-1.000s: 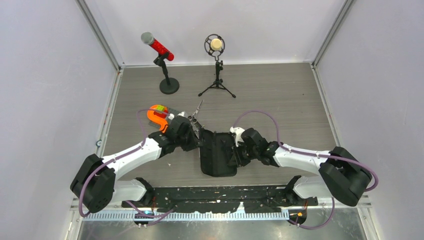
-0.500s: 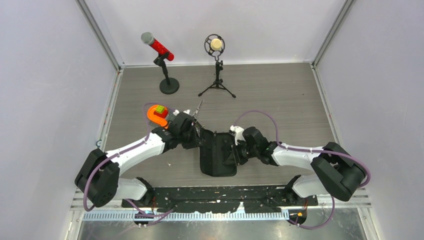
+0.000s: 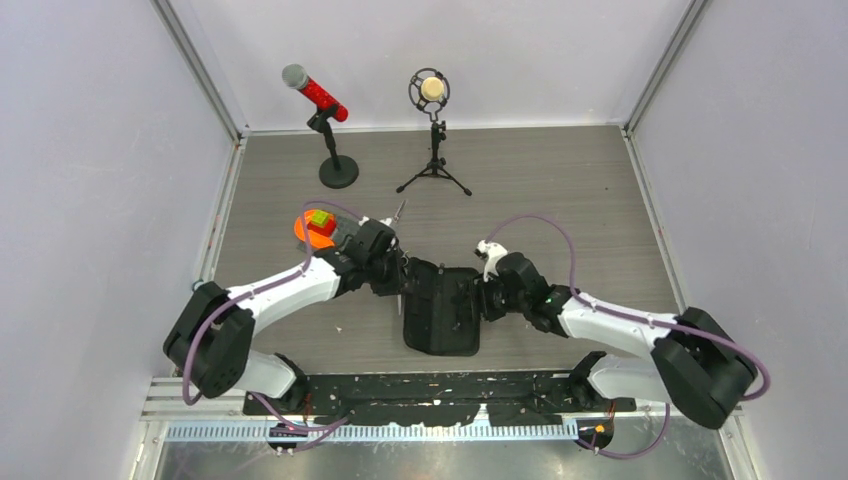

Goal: Sort the hair-cutting tools
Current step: Place the haircut tool in the hairdressing tool bag.

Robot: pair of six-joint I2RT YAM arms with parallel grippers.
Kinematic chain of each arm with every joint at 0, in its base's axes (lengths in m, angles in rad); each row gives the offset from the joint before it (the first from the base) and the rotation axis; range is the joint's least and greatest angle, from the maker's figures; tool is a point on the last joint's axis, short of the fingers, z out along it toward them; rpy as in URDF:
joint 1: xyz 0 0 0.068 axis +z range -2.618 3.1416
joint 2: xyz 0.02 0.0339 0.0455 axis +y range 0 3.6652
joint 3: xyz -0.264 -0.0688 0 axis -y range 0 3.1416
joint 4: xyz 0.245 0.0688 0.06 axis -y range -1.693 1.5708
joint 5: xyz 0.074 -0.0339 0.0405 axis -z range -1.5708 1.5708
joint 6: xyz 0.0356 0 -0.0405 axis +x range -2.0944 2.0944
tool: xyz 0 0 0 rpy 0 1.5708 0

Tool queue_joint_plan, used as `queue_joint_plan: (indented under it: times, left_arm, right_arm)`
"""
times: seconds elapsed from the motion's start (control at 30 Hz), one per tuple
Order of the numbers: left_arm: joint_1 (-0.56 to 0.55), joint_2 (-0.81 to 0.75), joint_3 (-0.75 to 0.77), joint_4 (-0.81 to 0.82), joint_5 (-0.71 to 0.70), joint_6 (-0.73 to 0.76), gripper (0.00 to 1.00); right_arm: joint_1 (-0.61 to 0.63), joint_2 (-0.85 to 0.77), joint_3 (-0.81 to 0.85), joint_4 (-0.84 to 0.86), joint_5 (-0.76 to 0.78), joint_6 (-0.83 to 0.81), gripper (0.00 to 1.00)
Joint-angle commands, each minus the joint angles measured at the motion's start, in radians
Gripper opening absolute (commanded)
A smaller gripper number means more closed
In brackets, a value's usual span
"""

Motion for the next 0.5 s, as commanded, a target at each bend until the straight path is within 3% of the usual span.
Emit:
queue_joint_plan:
  times: [0.0, 0.3, 0.47]
  left_arm:
    - [-0.02, 0.069, 0.05, 0.039, 0.095, -0.035, 0.0]
    - [-0.039, 0.212, 0.121, 0.212, 0.091, -0.183, 0.0]
    - [-0.049, 0.261, 0.124, 0.314, 0.049, -0.258, 0.01]
  right_arm:
    - [-0.016, -0.11, 0.015, -0.104, 0.202, 0.032, 0.54]
    - [-0.053, -0.348, 0.035, -0.208, 0.425, 0.098, 0.89]
    - [-0.071, -0.386, 0.047, -0.263, 0.468, 0.077, 0.91]
